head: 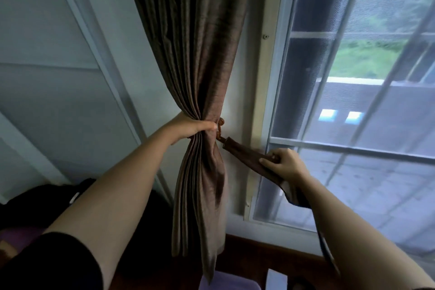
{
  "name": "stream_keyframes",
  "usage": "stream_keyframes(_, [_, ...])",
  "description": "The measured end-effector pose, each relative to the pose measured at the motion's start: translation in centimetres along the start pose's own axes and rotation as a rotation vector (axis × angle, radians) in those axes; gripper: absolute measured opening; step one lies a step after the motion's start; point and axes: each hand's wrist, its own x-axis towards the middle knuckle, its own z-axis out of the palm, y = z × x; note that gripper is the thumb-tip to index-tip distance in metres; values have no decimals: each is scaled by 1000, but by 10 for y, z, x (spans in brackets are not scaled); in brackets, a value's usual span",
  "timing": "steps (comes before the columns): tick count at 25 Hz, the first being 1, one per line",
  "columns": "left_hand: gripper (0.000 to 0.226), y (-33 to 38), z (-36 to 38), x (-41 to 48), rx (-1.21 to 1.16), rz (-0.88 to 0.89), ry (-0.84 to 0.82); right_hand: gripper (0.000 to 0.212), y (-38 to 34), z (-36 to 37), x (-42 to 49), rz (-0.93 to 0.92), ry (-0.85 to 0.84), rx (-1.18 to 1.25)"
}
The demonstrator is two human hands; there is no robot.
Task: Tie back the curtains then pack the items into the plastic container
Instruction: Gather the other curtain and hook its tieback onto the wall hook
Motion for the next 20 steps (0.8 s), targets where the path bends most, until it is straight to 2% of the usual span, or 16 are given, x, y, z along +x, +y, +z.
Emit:
stream_keyframes(3, [60,15,30,4,-42,46,-15,25,3,-22,5,-23,19,18])
stream_keyframes(6, [69,24,64,6,-90,48,28,19,-1,-38,1,-66,3,37])
stream_keyframes(8, [73,32,87,6,-84,54,50,17,-12,-45,-7,-60,-34,173])
stream_keyframes(10, [66,41,104,4,-66,79,50,22,-24,-49,-15,-20,-47,270])
stream_keyframes(15, [63,53,118,4,-18,69,73,27,-50,-39,-47,145,91,311])
stream_keyframes(20, [65,55,110,6,31,28,-18,24,-95,4,-79,211,336,571])
